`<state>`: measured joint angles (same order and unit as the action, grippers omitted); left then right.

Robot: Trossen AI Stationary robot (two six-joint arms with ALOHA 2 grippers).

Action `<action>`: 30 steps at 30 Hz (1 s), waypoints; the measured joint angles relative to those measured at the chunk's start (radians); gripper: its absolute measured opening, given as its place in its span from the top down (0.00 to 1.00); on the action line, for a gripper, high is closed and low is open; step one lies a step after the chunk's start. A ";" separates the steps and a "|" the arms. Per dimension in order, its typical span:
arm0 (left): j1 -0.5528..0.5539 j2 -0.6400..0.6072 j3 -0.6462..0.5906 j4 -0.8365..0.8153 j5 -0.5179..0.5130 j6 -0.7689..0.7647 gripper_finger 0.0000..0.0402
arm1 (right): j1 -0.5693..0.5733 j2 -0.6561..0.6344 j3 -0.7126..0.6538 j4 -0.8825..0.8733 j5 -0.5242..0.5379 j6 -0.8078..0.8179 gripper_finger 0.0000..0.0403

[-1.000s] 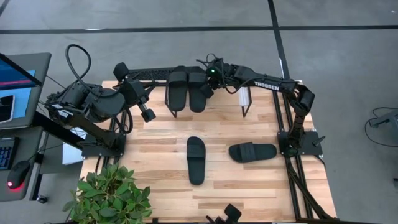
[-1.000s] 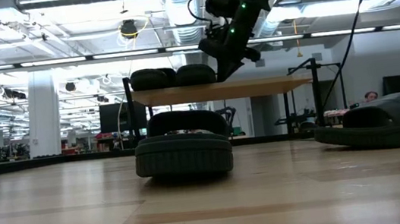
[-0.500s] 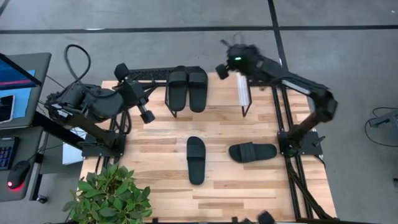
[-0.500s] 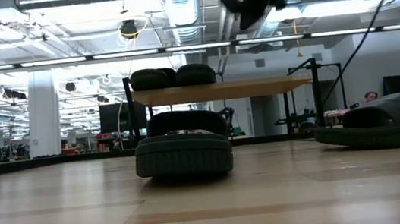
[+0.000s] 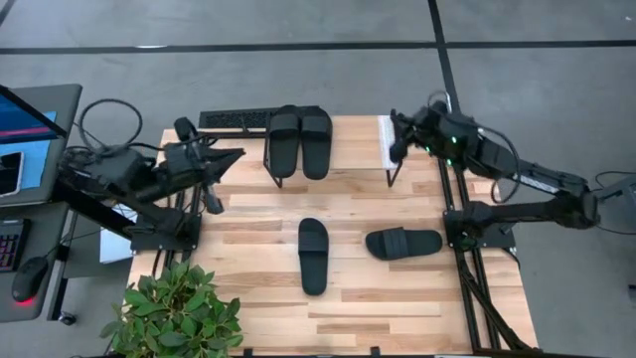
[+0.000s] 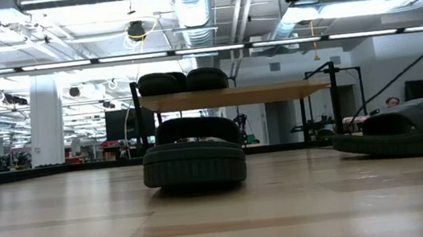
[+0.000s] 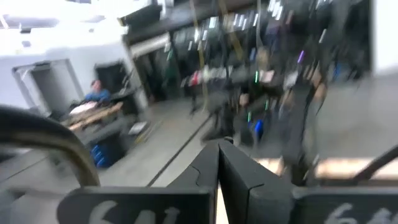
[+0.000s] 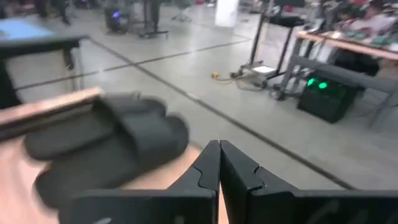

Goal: Pick and place slides into the shelf
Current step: Put the black slide on the shelf

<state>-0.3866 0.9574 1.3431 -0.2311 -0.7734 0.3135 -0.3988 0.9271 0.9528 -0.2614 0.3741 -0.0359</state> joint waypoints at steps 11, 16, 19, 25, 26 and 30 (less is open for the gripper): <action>0.000 -0.246 -0.416 0.385 0.107 0.053 1.00 | 0.142 -0.224 -0.206 -0.340 -0.010 0.138 1.00; 0.000 -0.253 -0.447 0.377 0.155 0.056 1.00 | 0.237 -0.209 -0.206 -0.571 -0.010 0.263 1.00; 0.000 -0.251 -0.448 0.322 0.181 0.069 1.00 | 0.287 -0.187 -0.206 -0.705 -0.011 0.354 1.00; 0.000 -0.244 -0.448 0.221 0.190 0.028 1.00 | 0.388 -0.129 -0.206 -0.915 -0.051 0.552 1.00; 0.000 -0.243 -0.448 0.212 0.190 0.021 1.00 | 0.403 -0.116 -0.206 -0.939 -0.069 0.582 1.00; 0.000 -0.244 -0.448 0.211 0.188 0.009 1.00 | 0.474 -0.059 -0.206 -0.995 -0.146 0.660 1.00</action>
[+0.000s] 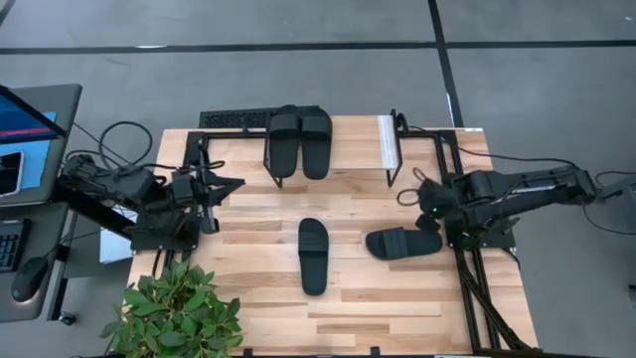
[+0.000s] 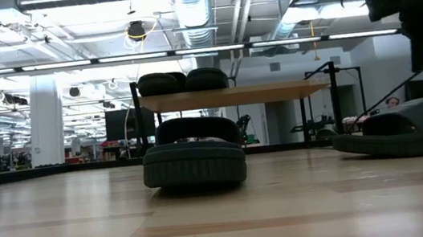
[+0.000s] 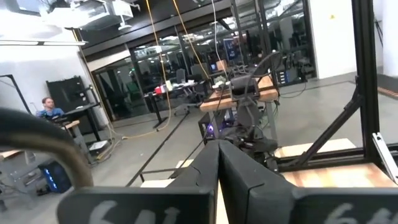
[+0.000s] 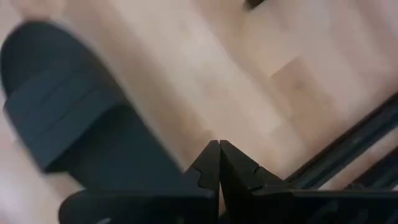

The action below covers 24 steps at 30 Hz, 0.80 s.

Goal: Pick and place slides into the shelf
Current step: Put the black slide on the shelf

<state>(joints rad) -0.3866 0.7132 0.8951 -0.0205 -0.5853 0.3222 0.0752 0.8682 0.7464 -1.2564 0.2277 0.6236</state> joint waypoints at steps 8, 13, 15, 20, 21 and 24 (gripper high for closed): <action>0.000 0.000 0.000 -0.021 -0.003 0.005 1.00 | 0.129 0.139 0.000 0.004 -0.130 0.034 1.00; 0.000 0.000 0.000 -0.037 -0.002 0.005 1.00 | 0.164 0.243 0.000 -0.001 -0.181 0.042 1.00; 0.000 0.000 0.000 -0.053 -0.002 0.005 1.00 | 0.175 0.283 0.000 -0.001 -0.199 0.042 1.00; 0.000 0.000 0.000 -0.080 -0.002 0.004 1.00 | 0.193 0.378 0.000 -0.017 -0.207 0.029 1.00; 0.000 0.000 0.000 -0.082 -0.002 0.004 1.00 | 0.194 0.396 0.000 -0.029 -0.207 0.026 1.00; 0.000 0.000 0.000 -0.082 -0.002 -0.003 1.00 | 0.191 0.445 0.000 -0.070 -0.206 0.006 1.00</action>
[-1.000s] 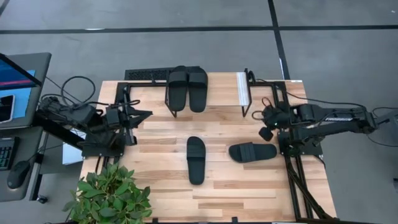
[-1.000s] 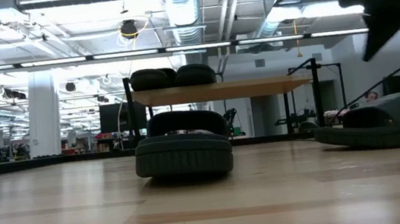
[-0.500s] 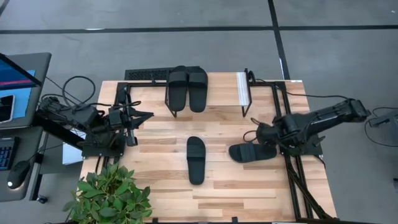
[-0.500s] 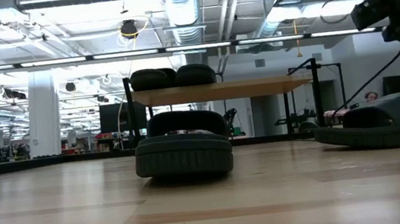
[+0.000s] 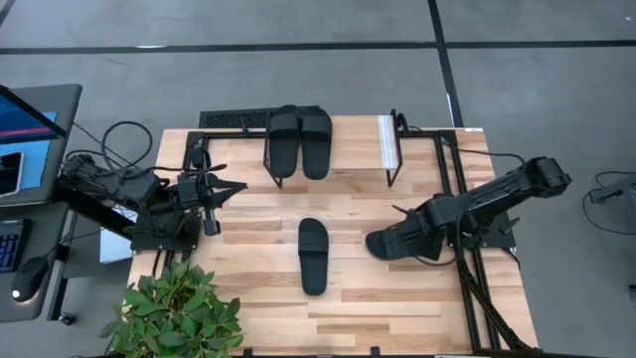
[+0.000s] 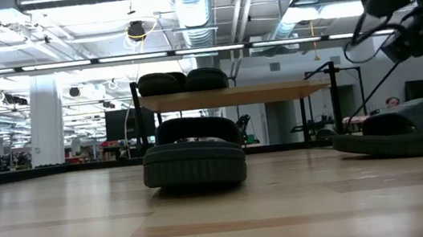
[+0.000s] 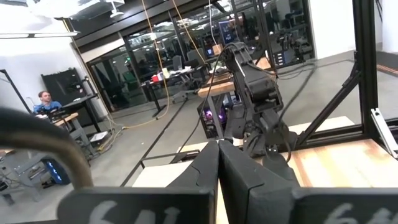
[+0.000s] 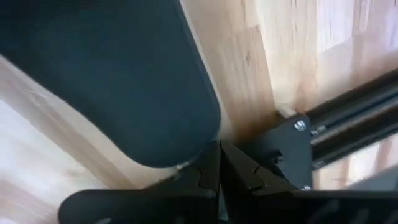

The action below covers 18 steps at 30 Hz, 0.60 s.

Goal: Pick and place slides into the shelf
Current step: Put the black slide on the shelf

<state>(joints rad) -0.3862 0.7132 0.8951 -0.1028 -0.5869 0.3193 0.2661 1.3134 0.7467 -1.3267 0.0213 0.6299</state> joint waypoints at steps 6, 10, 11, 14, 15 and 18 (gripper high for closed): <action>0.000 0.000 0.000 -0.005 0.000 -0.009 1.00 | 0.000 0.049 0.000 0.028 0.001 -0.071 1.00; 0.000 0.000 0.000 -0.021 0.000 -0.009 1.00 | 0.000 0.047 0.000 0.107 0.002 -0.094 1.00; 0.000 0.000 0.000 -0.023 0.000 -0.009 1.00 | 0.000 0.047 0.000 0.132 0.002 -0.097 1.00; 0.000 0.007 0.000 -0.021 0.000 -0.009 1.00 | 0.000 0.047 0.000 0.200 0.001 -0.100 1.00; 0.000 0.007 0.000 -0.023 0.000 -0.009 1.00 | 0.000 0.047 0.000 0.227 -0.004 -0.105 1.00; 0.000 0.006 0.000 -0.022 -0.001 -0.014 1.00 | 0.000 0.047 0.000 0.300 -0.028 -0.108 1.00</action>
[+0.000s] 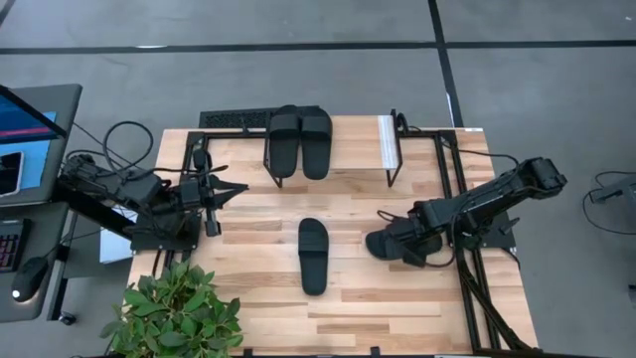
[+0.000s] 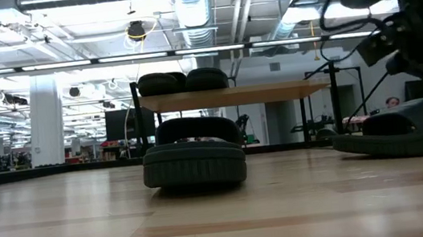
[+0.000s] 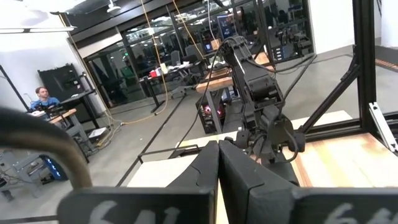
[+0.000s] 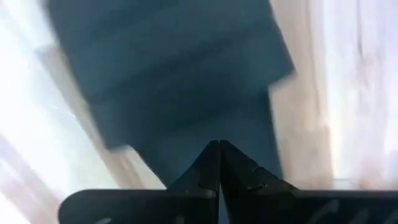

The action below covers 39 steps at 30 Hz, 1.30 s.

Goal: Pick and place slides into the shelf
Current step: Put the black slide on the shelf

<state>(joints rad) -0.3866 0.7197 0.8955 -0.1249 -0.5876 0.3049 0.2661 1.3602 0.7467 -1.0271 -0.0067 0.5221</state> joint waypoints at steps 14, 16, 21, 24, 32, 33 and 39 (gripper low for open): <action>0.000 0.000 0.000 -0.012 -0.001 -0.006 1.00 | 0.002 0.000 0.074 0.151 -0.156 0.054 1.00; 0.000 0.000 0.000 -0.023 -0.001 -0.006 1.00 | 0.002 0.001 0.103 0.158 -0.155 0.054 1.00; 0.000 0.000 0.000 -0.047 -0.002 -0.015 1.00 | 0.002 0.000 0.163 0.211 -0.148 0.031 1.00; 0.000 0.001 0.000 -0.053 -0.002 -0.015 1.00 | 0.002 0.001 0.192 0.216 -0.101 0.002 1.00; 0.000 0.000 0.000 -0.052 -0.002 -0.017 1.00 | 0.025 0.003 0.210 -0.013 0.054 -0.113 1.00; 0.000 0.000 0.000 -0.052 -0.002 -0.017 1.00 | 0.030 0.003 0.210 -0.040 0.074 -0.115 1.00; 0.000 0.000 0.000 -0.050 -0.002 -0.017 1.00 | 0.073 0.003 0.210 -0.081 0.121 -0.227 1.00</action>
<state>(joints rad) -0.3866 0.7200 0.8955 -0.1753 -0.5900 0.2874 0.3394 1.3632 0.9565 -1.1077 0.1146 0.2949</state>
